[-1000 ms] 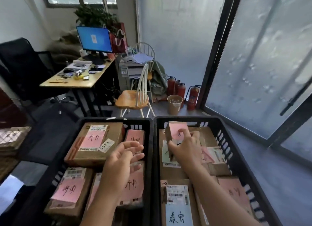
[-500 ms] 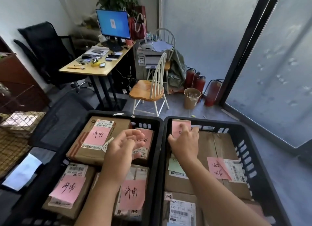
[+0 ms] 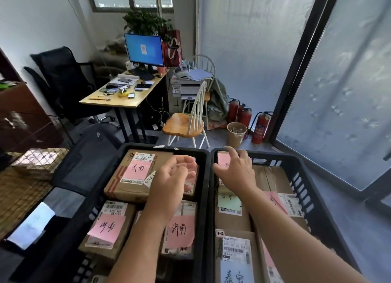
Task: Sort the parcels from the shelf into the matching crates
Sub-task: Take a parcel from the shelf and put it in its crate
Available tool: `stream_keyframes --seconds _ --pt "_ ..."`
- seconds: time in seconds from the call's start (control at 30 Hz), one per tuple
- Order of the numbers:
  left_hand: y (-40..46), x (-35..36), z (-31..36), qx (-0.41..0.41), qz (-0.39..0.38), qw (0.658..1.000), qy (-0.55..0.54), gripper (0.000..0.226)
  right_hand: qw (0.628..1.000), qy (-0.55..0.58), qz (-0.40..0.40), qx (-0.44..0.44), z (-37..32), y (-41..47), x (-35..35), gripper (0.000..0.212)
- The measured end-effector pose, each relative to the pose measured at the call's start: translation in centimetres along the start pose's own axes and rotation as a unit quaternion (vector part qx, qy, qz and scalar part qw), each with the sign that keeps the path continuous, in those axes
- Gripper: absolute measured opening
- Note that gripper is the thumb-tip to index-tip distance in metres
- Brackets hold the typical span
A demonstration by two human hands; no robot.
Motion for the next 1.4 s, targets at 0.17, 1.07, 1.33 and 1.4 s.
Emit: stream_keyframes --seconds 0.17,1.07,1.33,1.4 --pt "-3.3 -2.0 3.6 0.116 0.019 0.986 0.121 0.028 0.990 -0.044 0.017 -0.136 -6.5 -5.7 -4.4 0.078" --pt "-62.3 -13.7 5.6 -0.145 0.523 0.722 0.428 0.055 0.695 -0.084 -0.264 -0.663 -21.9 -55.3 -8.5 0.080" --pt "-94.2 -15.3 3.8 -0.273 0.624 0.601 0.418 0.053 0.559 -0.062 -0.289 -0.775 -23.2 -86.0 -7.1 0.081" --pt "-102.8 -14.9 3.2 -0.316 0.628 0.578 0.415 0.052 0.536 -0.050 -0.308 -0.784 -22.5 -94.2 -7.0 0.080"
Point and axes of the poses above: each hand's wrist, its own y-axis towards the middle knuckle, its own x-axis out of the palm, z = x × y, the point moved 7 cm from there along y, towards the middle knuckle, and after that the axes turned 4 degrees about y, right-handed, at the moved point
